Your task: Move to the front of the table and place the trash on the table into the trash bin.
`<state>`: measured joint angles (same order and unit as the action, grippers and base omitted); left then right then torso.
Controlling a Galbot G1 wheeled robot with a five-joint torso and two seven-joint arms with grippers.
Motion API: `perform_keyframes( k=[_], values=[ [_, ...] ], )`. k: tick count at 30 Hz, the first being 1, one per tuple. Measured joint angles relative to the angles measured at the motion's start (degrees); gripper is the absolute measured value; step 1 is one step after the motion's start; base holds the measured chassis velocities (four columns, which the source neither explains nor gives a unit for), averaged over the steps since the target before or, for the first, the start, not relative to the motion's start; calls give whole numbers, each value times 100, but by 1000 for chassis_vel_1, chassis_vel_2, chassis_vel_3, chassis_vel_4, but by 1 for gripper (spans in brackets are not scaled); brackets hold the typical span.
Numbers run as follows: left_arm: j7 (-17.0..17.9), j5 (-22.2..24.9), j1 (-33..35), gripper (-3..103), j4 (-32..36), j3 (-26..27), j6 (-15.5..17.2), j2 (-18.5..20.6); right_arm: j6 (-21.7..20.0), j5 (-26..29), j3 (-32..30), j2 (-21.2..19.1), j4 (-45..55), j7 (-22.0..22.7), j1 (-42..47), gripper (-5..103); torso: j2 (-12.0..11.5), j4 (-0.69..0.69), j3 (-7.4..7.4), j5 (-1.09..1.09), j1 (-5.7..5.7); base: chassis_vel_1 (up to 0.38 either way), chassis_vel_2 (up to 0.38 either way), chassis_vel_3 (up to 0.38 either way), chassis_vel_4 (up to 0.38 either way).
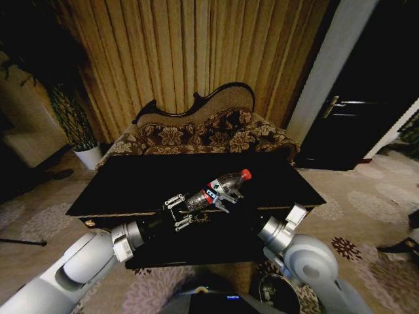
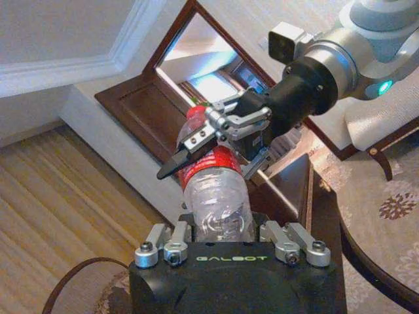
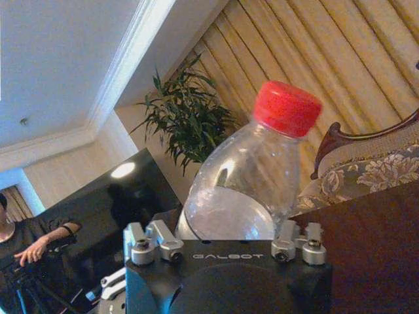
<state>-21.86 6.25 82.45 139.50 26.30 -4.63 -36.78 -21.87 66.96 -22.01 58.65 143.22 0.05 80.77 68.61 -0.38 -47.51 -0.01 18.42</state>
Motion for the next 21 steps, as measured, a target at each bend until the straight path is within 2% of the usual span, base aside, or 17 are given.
perform_keyframes(
  k=[1,3,7,9,11,12,14,17,18,21],
  values=[
    [0,0,0,40,0,0,0,0,0,0,0,0,0,0,0,72,0,0,0,0,0,0,0,0,0],
    [12,3,4,40,-3,-32,0,0,5,-18,1,2,2,-4,3,62,0,0,0,0,-1,0,0,0,0],
    [105,13,11,37,-2,-77,2,0,11,-34,2,7,7,-13,16,54,0,0,0,0,0,0,0,0,0],
    [141,18,8,47,-3,-85,7,-9,21,-53,2,13,12,-24,32,52,0,0,0,0,0,0,0,0,0],
    [157,21,9,47,-4,-86,8,-12,27,-66,0,14,13,-24,42,48,0,0,0,0,0,0,0,0,0],
    [183,26,21,57,-4,-86,9,-13,35,-79,-3,14,14,-25,50,41,0,0,0,0,0,0,0,0,0],
    [220,36,23,57,-4,-94,10,-16,39,-89,-4,15,13,-25,51,41,0,0,0,0,0,0,0,0,0],
    [322,133,23,74,3,-120,24,-41,51,-118,-6,26,12,-16,72,32,0,0,0,0,0,0,0,0,0],
    [322,133,23,74,3,-120,24,-41,51,-118,-6,26,12,-16,72,32,0,0,0,0,0,0,0,0,0],
    [538,282,50,90,51,-147,82,-92,65,-148,-12,37,11,-16,125,28,0,0,0,0,0,0,0,0,0]
  ],
)
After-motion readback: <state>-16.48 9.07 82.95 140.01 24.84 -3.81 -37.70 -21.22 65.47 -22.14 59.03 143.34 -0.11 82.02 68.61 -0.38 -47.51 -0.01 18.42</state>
